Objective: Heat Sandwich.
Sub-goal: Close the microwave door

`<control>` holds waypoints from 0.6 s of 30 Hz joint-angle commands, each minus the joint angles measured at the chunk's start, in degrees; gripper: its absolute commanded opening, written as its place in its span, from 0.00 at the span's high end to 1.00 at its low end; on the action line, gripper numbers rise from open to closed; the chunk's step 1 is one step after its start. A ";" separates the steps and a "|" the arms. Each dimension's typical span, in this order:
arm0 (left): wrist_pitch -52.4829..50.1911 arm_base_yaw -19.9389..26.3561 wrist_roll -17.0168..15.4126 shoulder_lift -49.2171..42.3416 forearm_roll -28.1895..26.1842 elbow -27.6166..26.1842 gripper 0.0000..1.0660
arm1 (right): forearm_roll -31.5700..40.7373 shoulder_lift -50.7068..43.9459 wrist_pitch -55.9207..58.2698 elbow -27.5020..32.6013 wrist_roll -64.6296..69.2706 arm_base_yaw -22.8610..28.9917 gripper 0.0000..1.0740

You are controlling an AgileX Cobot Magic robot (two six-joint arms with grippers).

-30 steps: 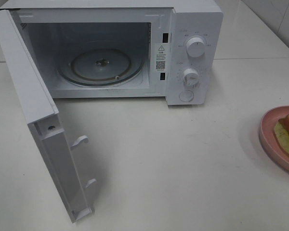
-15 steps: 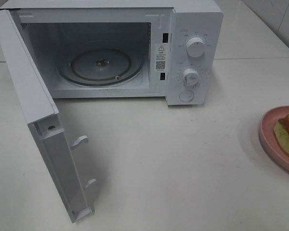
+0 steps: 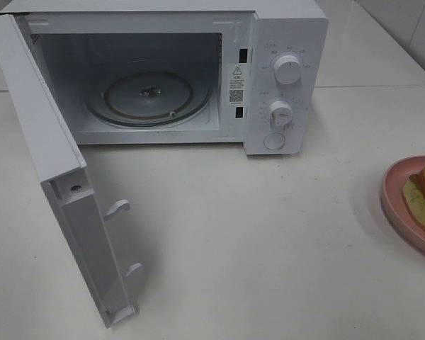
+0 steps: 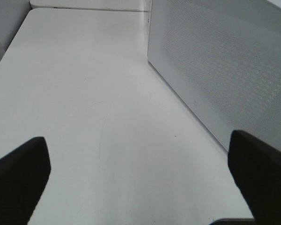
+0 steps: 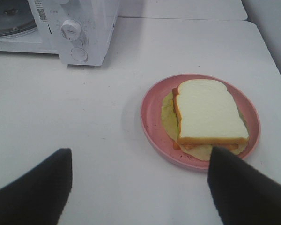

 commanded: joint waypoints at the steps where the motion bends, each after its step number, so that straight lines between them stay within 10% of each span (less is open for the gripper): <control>1: -0.63 -0.06 -0.29 0.00 -0.29 0.11 0.08 | 0.11 -1.66 -0.57 0.17 -0.46 -0.34 0.29; 18: -5.27 -0.06 -0.92 8.54 -1.95 -3.32 0.10 | 0.11 -1.66 -0.57 0.17 -0.46 -0.34 0.29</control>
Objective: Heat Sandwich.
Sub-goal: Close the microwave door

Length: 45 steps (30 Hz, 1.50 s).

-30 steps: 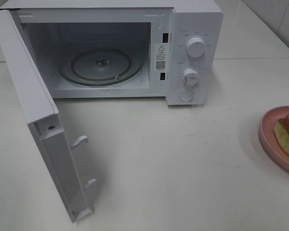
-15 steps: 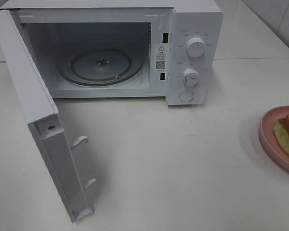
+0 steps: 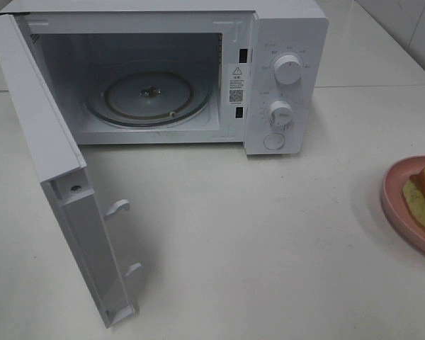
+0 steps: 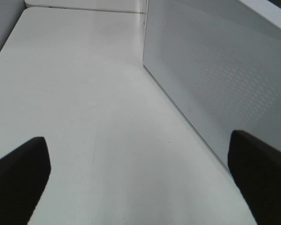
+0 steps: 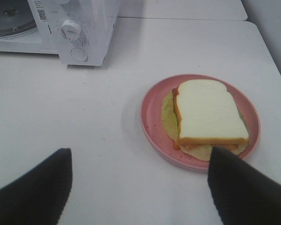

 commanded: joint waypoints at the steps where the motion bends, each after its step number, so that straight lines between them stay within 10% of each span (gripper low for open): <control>1: -3.38 -0.06 -0.46 3.90 -0.74 -0.63 0.13 | 0.11 -1.66 -0.52 0.17 -0.46 -0.34 0.29; 15: -15.36 -0.23 -0.52 15.76 1.03 -0.57 1.00 | 0.11 -1.66 -0.52 0.17 -0.46 -0.34 0.29; 45: -82.39 -0.23 -0.69 44.12 5.44 22.23 1.00 | 0.11 -1.66 -0.52 0.17 -0.46 -0.34 0.29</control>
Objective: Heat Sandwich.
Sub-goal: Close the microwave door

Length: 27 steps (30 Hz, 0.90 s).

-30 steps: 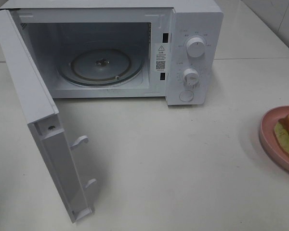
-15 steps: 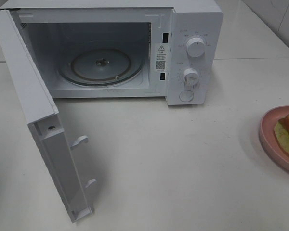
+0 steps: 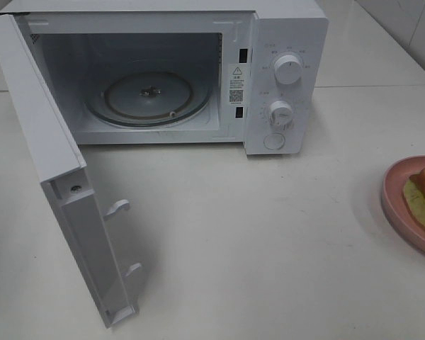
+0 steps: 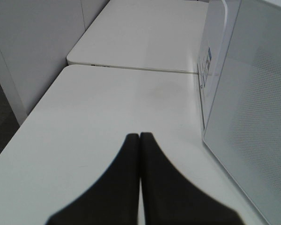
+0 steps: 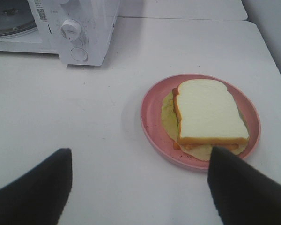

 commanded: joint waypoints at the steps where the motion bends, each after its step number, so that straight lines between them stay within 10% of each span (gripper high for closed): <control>1: -6.70 -0.23 -1.09 2.81 1.78 0.52 1.00 | 0.11 -1.66 -0.46 0.06 -0.46 -0.34 0.29; 8: -12.89 -0.23 -1.83 11.29 5.96 -0.57 1.00 | 0.11 -1.66 -0.46 0.06 -0.46 -0.34 0.29; 18: -21.83 -1.26 -13.06 22.35 15.53 -2.35 1.00 | 0.11 -1.66 -0.46 0.06 -0.46 -0.34 0.29; 27: -26.01 -11.12 -8.25 30.08 15.18 -4.87 1.00 | 0.11 -1.66 -0.46 0.06 -0.46 -0.34 0.29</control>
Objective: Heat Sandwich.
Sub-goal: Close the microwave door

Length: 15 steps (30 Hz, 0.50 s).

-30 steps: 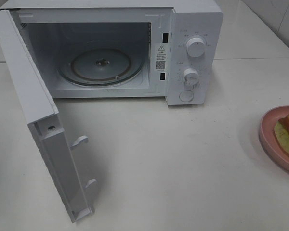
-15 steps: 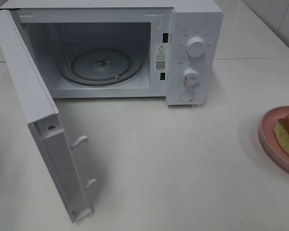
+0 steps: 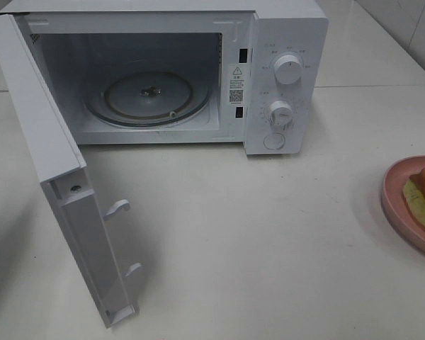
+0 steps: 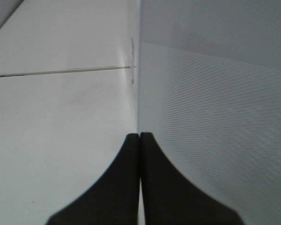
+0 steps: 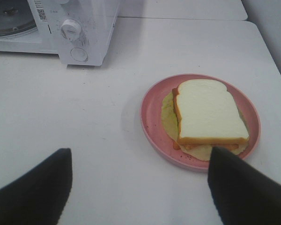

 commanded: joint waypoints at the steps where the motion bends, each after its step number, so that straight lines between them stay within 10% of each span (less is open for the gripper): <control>1: -2.23 -3.61 1.55 2.52 -0.11 -1.95 1.00 | 0.11 -1.66 -0.46 0.06 -0.46 -0.34 0.29; 15: -8.19 -14.04 1.83 11.86 -5.39 -6.07 1.00 | 0.11 -1.66 -0.46 0.06 -0.46 -0.34 0.29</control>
